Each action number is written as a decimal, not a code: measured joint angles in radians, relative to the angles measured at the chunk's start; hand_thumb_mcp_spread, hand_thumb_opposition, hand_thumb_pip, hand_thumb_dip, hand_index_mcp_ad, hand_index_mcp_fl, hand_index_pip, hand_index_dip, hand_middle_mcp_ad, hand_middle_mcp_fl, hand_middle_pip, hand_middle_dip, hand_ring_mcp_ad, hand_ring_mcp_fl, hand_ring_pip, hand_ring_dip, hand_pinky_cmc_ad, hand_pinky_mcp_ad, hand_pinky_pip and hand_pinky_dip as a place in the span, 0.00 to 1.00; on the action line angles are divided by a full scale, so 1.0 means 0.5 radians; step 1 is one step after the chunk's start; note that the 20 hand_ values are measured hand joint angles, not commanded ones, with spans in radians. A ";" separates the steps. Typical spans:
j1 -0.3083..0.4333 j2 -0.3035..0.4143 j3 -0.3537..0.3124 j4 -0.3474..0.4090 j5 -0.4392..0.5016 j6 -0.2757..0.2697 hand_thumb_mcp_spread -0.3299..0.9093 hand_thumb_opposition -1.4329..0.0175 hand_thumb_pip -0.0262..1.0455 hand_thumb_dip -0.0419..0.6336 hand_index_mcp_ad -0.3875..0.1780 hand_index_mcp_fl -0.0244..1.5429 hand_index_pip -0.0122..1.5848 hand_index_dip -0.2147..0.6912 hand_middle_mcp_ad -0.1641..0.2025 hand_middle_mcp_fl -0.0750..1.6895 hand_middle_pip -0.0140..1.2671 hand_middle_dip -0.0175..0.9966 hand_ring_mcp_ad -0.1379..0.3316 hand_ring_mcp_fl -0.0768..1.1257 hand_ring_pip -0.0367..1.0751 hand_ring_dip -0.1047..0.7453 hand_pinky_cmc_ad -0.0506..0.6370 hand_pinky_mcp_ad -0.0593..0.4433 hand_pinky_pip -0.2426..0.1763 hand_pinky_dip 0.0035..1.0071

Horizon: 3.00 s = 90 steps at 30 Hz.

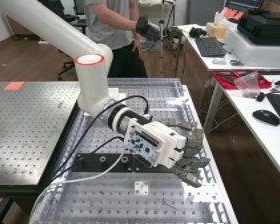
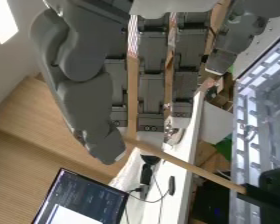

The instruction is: Grab the chopstick and place it in the clear container

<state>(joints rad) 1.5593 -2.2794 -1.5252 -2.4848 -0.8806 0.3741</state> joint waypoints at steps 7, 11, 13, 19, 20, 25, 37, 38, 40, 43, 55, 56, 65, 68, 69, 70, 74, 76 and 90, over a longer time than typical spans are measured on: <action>-0.012 0.032 0.084 -0.042 -0.007 -0.142 0.80 0.33 0.51 0.45 0.45 0.48 0.77 0.20 0.58 0.62 0.49 0.66 0.44 0.67 0.13 0.76 0.58 0.61 0.57 0.18; -0.021 0.050 0.130 -0.134 -0.014 -0.178 0.80 0.32 0.51 0.45 0.45 0.49 0.77 0.20 0.59 0.62 0.47 0.66 0.44 0.69 0.13 0.76 0.58 0.62 0.57 0.18; -0.028 0.061 0.165 -0.209 -0.020 -0.194 0.80 0.32 0.51 0.45 0.45 0.51 0.76 0.20 0.59 0.62 0.47 0.66 0.44 0.71 0.13 0.76 0.58 0.62 0.57 0.18; -0.045 0.090 0.258 -0.351 -0.048 -0.278 0.80 0.31 0.51 0.45 0.45 0.53 0.73 0.20 0.58 0.62 0.46 0.66 0.43 0.73 0.13 0.76 0.57 0.61 0.58 0.18; -0.047 0.095 0.266 -0.359 -0.052 -0.295 0.80 0.31 0.51 0.45 0.45 0.53 0.72 0.20 0.58 0.63 0.46 0.66 0.44 0.73 0.13 0.76 0.57 0.62 0.58 0.18; -0.056 0.149 0.330 -0.449 -0.094 -0.415 0.80 0.30 0.51 0.45 0.45 0.57 0.69 0.21 0.59 0.63 0.45 0.66 0.41 0.77 0.12 0.76 0.58 0.65 0.58 0.18; -0.060 0.335 0.386 -0.682 -0.147 -0.526 0.80 0.28 0.51 0.45 0.45 0.61 0.65 0.24 0.60 0.67 0.44 0.66 0.35 0.81 0.12 0.76 0.58 0.68 0.58 0.18; -0.058 0.341 0.386 -0.695 -0.145 -0.521 0.80 0.27 0.51 0.45 0.45 0.61 0.65 0.24 0.59 0.69 0.44 0.66 0.36 0.81 0.12 0.76 0.57 0.68 0.58 0.18; -0.044 0.368 0.378 -0.748 -0.129 -0.489 0.80 0.27 0.51 0.45 0.45 0.61 0.64 0.24 0.59 0.69 0.44 0.66 0.36 0.81 0.12 0.76 0.58 0.67 0.58 0.18; -0.011 0.408 0.352 -0.818 -0.092 -0.450 0.80 0.27 0.51 0.45 0.45 0.61 0.65 0.24 0.59 0.69 0.44 0.66 0.35 0.81 0.12 0.76 0.57 0.68 0.58 0.18; 0.242 0.541 0.271 -1.006 0.233 -0.385 0.80 0.27 0.51 0.45 0.45 0.61 0.64 0.26 0.59 0.69 0.44 0.65 0.35 0.82 0.12 0.76 0.58 0.69 0.59 0.20; 0.257 0.544 0.271 -1.012 0.249 -0.385 0.80 0.27 0.51 0.45 0.45 0.61 0.64 0.26 0.59 0.69 0.44 0.65 0.35 0.82 0.12 0.76 0.58 0.69 0.58 0.20; 0.552 0.565 0.336 -1.179 0.526 -0.387 0.80 0.27 0.51 0.45 0.45 0.61 0.64 0.27 0.59 0.69 0.44 0.65 0.35 0.82 0.12 0.76 0.61 0.69 0.59 0.21; 0.657 0.562 0.377 -1.250 0.601 -0.403 0.80 0.27 0.51 0.45 0.45 0.62 0.64 0.27 0.59 0.69 0.44 0.65 0.35 0.82 0.12 0.76 0.61 0.70 0.58 0.22; 0.699 0.557 0.397 -1.283 0.624 -0.412 0.80 0.27 0.51 0.45 0.45 0.62 0.63 0.27 0.59 0.69 0.44 0.65 0.35 0.82 0.12 0.76 0.61 0.70 0.59 0.23; 0.731 0.550 0.415 -1.313 0.638 -0.421 0.80 0.27 0.51 0.45 0.45 0.62 0.63 0.27 0.59 0.69 0.44 0.65 0.35 0.82 0.12 0.76 0.61 0.69 0.59 0.23; 0.821 0.504 0.497 -1.444 0.671 -0.452 0.80 0.27 0.51 0.45 0.44 0.62 0.63 0.27 0.59 0.68 0.45 0.65 0.33 0.82 0.12 0.76 0.60 0.69 0.59 0.23; 0.866 0.460 0.555 -1.528 0.689 -0.468 0.80 0.27 0.51 0.45 0.44 0.62 0.63 0.27 0.59 0.68 0.45 0.65 0.33 0.82 0.12 0.76 0.60 0.69 0.59 0.23; 0.947 0.161 0.924 -1.915 0.738 -0.633 0.78 0.26 0.51 0.45 0.44 0.63 0.62 0.29 0.59 0.68 0.45 0.65 0.33 0.84 0.11 0.76 0.62 0.70 0.58 0.26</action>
<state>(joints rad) 2.0329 -2.1991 -1.0632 -3.4423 -0.5117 0.0575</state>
